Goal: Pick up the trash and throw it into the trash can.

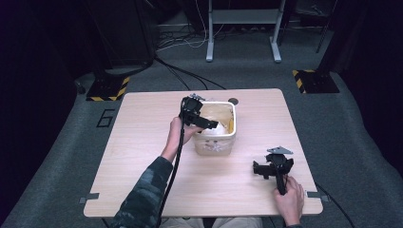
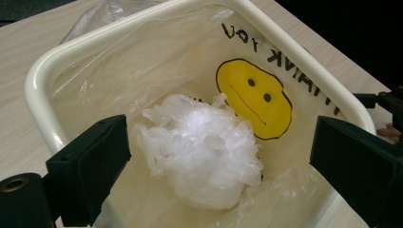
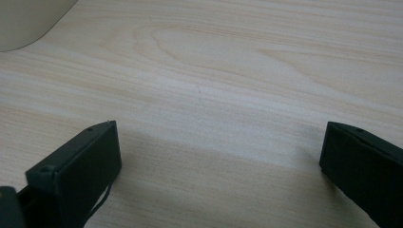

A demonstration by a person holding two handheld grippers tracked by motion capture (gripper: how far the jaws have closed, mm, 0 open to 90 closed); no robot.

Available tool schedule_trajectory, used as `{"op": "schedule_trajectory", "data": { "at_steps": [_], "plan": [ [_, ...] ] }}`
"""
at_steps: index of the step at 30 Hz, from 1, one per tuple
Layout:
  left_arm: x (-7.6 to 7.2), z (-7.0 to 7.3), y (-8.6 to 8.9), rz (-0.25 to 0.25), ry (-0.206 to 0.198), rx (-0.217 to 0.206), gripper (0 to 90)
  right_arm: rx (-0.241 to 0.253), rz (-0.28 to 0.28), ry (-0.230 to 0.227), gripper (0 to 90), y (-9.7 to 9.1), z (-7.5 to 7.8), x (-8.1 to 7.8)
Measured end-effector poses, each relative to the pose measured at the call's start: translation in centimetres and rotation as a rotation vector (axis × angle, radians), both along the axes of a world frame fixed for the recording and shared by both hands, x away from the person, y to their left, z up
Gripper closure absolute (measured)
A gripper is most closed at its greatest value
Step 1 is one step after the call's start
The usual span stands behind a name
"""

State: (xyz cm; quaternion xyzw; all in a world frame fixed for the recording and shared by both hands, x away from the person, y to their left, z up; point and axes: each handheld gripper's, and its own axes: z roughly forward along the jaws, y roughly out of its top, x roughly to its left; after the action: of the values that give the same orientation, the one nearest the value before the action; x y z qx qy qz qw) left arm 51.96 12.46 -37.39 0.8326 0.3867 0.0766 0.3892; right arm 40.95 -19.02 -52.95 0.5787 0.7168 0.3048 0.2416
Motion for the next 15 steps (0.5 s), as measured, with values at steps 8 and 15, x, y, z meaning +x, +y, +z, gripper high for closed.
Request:
{"op": "schedule_trajectory", "data": {
  "at_steps": [8,15],
  "plan": [
    [-1.6,1.3,1.6,-0.008,-0.032,-0.015,7.1,-0.001,0.001,0.000,0.0,0.0,0.0,0.0],
    [-3.2,1.8,3.7,0.000,-0.053,-0.013,7.5,-0.002,0.002,0.001,0.0,0.0,0.0,0.0]
  ]
}}
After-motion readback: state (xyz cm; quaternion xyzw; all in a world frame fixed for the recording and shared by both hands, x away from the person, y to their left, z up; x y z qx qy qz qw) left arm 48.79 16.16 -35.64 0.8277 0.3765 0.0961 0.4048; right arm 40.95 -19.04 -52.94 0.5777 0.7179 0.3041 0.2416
